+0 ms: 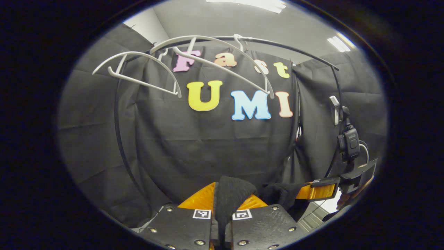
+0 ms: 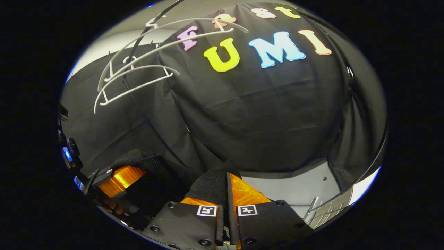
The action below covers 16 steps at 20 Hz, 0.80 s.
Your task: Grasp the clothes on the hanger with both hands and then place them into the laundry hamper below.
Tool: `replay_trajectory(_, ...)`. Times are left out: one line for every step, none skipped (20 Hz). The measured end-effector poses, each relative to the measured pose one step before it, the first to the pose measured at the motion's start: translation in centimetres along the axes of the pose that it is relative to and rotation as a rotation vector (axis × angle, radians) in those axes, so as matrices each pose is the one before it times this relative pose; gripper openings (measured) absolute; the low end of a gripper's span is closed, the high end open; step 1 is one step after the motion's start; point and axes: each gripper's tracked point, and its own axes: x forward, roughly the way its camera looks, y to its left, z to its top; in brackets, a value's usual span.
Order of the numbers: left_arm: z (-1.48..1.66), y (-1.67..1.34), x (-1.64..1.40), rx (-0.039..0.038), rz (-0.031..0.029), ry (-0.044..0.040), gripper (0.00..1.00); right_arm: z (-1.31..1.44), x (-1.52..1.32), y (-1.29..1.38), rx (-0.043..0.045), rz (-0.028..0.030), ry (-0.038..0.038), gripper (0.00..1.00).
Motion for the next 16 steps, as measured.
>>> replay_trajectory(-0.821, -0.077, -0.125, 0.01324, 0.00427, 0.02505, 0.07, -0.771, 0.128, -0.295, 0.00003, -0.01054, 0.01978, 0.08)
replay_trajectory(-1.018, -0.139, -0.210, 0.01420, 0.00547, 0.02786, 0.06, -1.044, 0.029, -0.195, -0.00142, -0.01030, 0.02196, 0.16)
replay_trajectory(-0.868, -0.093, -0.237, 0.01167, 0.01064, 0.02154, 0.06, -0.754, 0.064, -0.489, -0.00685, -0.01767, 0.01767, 0.23)
replay_trajectory(-0.701, -0.202, 0.022, 0.00649, 0.00063, 0.02084, 0.11, -0.890, -0.203, -0.528, -0.01282, -0.02546, 0.01394, 0.23)
replay_trajectory(-0.570, -0.200, 0.165, 0.00576, 0.00027, 0.01847, 0.07, -0.637, -0.114, -0.542, -0.01242, -0.02433, 0.00979, 0.23)
replay_trajectory(-0.361, 0.077, 0.221, 0.00302, 0.00245, 0.01768, 0.12, -0.981, -0.106, -0.226, -0.00607, -0.00961, 0.01613, 0.23)
replay_trajectory(-0.379, 0.044, 0.198, -0.00344, 0.00147, 0.01930, 0.12, -0.583, 0.147, -0.319, 0.00021, -0.00630, 0.01791, 0.24)
replay_trajectory(-0.457, -0.084, 0.145, -0.01118, -0.00058, 0.01852, 0.12, -0.965, 0.181, -0.060, 0.00414, -0.00498, 0.01501, 0.24)
replay_trajectory(-0.494, -0.169, 0.011, -0.01446, 0.00003, 0.02185, 0.12, -0.670, 0.119, -0.150, 0.00466, -0.00429, 0.01766, 0.33)
replay_trajectory(-0.295, -0.079, 0.305, -0.01210, 0.00119, 0.02005, 0.12, -0.619, 0.246, -0.034, 0.00424, -0.00456, 0.01522, 0.24)
replay_trajectory(-0.042, 0.138, 0.118, -0.00465, 0.00215, 0.02300, 0.12, -0.348, 0.378, -0.159, 0.00043, -0.00376, 0.01743, 0.33)
replay_trajectory(-0.151, 0.151, 0.297, 0.00044, 0.00381, 0.02202, 0.11, -0.594, 0.394, -0.211, -0.00290, -0.00556, 0.01786, 0.33)
replay_trajectory(-0.381, 0.110, 0.283, 0.00318, 0.00596, 0.02731, 0.09, -0.543, 0.359, -0.374, -0.00821, -0.00984, 0.02312, 0.33)
replay_trajectory(-0.521, 0.038, 0.170, 0.00338, 0.00005, 0.03317, 0.07, -1.150, 0.100, -0.806, -0.01271, -0.01508, 0.02496, 0.24)
replay_trajectory(-0.542, 0.054, 0.053, 0.00698, 0.00166, 0.04045, 0.22, -0.903, 0.045, -0.972, -0.01878, -0.04101, 0.02691, 0.33)
replay_trajectory(-0.855, 0.162, 0.122, 0.00879, 0.00542, 0.03797, 0.38, -0.935, -0.017, -0.507, -0.01533, -0.02256, 0.02510, 0.23)
